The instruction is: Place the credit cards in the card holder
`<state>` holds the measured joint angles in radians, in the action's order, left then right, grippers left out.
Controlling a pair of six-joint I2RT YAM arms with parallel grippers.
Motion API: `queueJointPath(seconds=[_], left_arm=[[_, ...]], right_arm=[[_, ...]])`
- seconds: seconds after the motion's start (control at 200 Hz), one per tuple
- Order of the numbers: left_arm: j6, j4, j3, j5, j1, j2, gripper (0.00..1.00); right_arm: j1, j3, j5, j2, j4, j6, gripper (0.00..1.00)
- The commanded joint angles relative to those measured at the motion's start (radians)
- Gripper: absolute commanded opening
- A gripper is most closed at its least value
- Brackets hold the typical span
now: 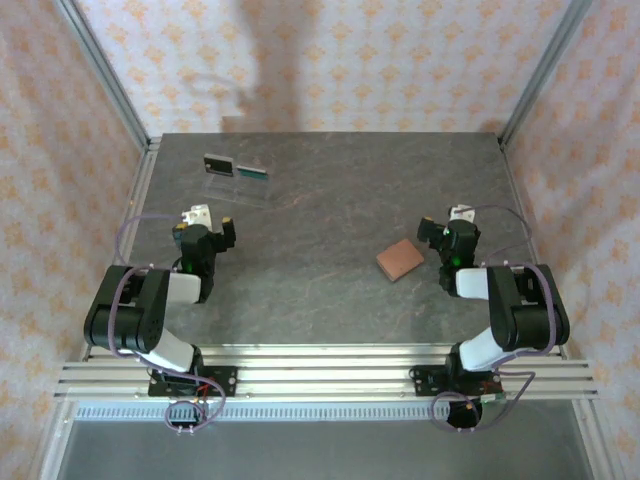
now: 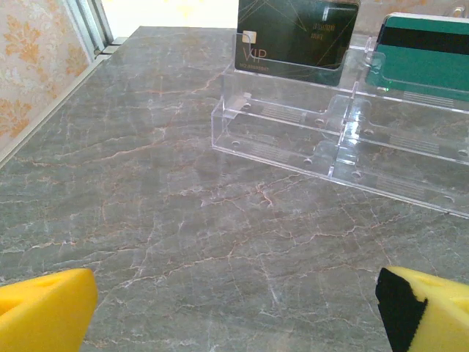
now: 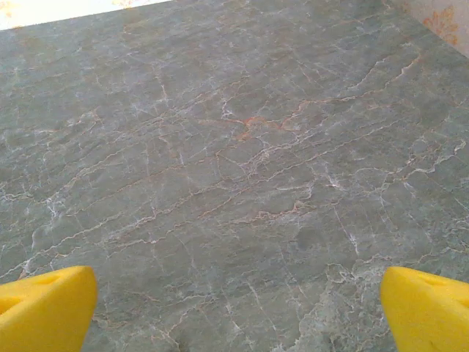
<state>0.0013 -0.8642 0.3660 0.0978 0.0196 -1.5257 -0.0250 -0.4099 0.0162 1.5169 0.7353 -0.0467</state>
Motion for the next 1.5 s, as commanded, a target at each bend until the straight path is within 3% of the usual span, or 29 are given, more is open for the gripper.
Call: queueJointPath(seconds=[0.0,0.986,1.162,1.237,1.282,1.347,1.492], left_arm=[[0.011,-0.03,0.019,0.029,0.0,-0.008,1.0],[0.008,-0.027,0.021,0.021,-0.004,-0.008,1.0],[0.007,-0.018,0.017,0.026,-0.006,0.016,1.0],[0.006,0.057,0.019,0.023,-0.004,0.106,1.0],[0.002,0.153,0.035,0.024,-0.004,0.176,1.0],[-0.038,0.367,0.095,0.016,-0.004,0.289,1.0],[-0.239,0.837,0.275,-0.075,-0.003,0.452,1.0]], right_arm=[[0.005,-0.016,-0.009,0.005,0.027,-0.012,0.99],[0.005,-0.015,-0.008,0.003,0.032,-0.009,0.99],[0.005,-0.037,-0.051,-0.047,-0.048,0.008,0.99],[0.005,-0.038,-0.085,-0.12,-0.108,0.025,0.99],[0.005,-0.082,-0.142,-0.195,-0.266,0.085,0.99],[0.005,-0.189,-0.249,-0.279,-0.542,0.299,0.99],[0.005,-0.327,-0.137,-0.322,-0.864,0.496,0.99]])
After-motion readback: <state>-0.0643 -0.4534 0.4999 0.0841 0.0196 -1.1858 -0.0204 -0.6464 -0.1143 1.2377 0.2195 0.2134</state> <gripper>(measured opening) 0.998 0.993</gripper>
